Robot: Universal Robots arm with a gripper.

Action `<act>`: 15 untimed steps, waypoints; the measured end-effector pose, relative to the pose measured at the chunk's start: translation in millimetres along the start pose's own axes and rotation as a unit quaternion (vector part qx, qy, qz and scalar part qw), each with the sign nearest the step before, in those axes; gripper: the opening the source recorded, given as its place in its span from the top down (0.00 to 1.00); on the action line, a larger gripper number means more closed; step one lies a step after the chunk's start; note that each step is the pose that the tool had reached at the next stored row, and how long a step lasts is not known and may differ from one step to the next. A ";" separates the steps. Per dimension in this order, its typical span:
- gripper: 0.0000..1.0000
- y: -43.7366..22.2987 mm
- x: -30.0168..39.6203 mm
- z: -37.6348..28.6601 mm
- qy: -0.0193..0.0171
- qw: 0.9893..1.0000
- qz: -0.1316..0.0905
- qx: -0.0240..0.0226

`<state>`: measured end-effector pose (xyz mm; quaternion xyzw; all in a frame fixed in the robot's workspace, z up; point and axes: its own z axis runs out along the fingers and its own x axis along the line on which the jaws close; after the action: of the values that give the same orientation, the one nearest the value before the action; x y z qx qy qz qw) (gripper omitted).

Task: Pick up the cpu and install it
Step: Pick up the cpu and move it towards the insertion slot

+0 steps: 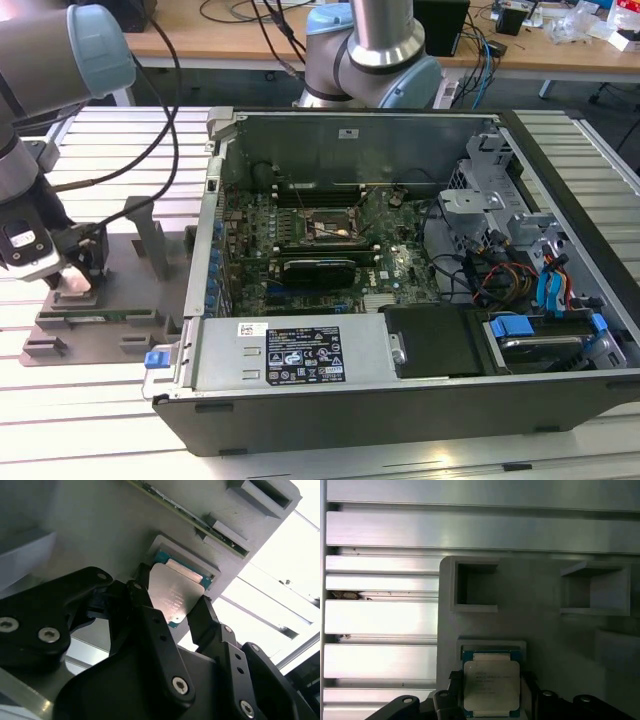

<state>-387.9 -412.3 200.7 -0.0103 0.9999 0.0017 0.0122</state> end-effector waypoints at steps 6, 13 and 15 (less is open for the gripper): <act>0.45 0.0 -0.2 -9.8 0.000 1.000 0.000 0.000; 0.45 0.2 -0.6 -25.8 0.000 1.000 0.000 0.000; 0.45 0.2 -0.8 -31.4 0.000 1.000 0.000 0.000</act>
<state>-387.9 -412.2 232.2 -0.0103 0.9999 0.0016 0.0121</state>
